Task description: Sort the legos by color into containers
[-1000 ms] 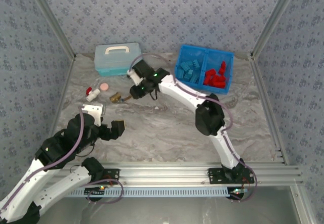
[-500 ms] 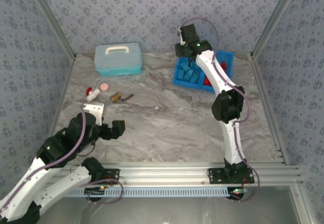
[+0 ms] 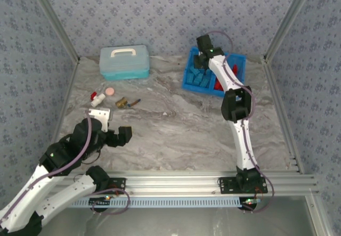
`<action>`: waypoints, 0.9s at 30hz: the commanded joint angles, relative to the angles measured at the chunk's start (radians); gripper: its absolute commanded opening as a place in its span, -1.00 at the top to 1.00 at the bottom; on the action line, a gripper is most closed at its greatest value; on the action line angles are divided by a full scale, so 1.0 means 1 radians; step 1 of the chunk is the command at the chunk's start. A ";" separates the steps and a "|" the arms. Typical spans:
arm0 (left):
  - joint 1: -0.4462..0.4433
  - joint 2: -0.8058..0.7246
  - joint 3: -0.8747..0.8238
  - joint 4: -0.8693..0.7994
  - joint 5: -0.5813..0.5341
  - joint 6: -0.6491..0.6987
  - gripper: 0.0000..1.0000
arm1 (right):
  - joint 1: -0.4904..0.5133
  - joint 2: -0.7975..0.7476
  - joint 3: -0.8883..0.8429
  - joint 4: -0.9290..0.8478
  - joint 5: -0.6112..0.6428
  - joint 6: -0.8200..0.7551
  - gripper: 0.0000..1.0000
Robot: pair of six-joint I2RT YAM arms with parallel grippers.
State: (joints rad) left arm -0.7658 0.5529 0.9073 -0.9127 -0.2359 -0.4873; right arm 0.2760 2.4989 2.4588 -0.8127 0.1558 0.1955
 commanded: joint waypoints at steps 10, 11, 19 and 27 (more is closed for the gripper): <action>-0.001 0.025 -0.012 0.073 -0.029 0.043 -0.99 | 0.024 -0.138 0.018 -0.062 -0.026 0.026 -0.10; -0.001 0.032 -0.018 0.091 -0.057 0.054 -0.99 | 0.039 -0.188 -0.040 -0.045 -0.016 0.022 -0.10; 0.023 0.041 -0.156 0.316 -0.581 0.130 -0.98 | 0.122 -0.769 -0.823 0.323 0.064 0.041 -0.41; 0.262 0.034 -0.452 0.721 -0.561 0.331 -0.99 | 0.073 -1.296 -1.536 0.590 0.260 0.034 -0.83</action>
State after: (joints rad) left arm -0.5800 0.5903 0.5156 -0.4019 -0.7746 -0.2466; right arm 0.3874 1.2537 1.0695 -0.3397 0.3111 0.2256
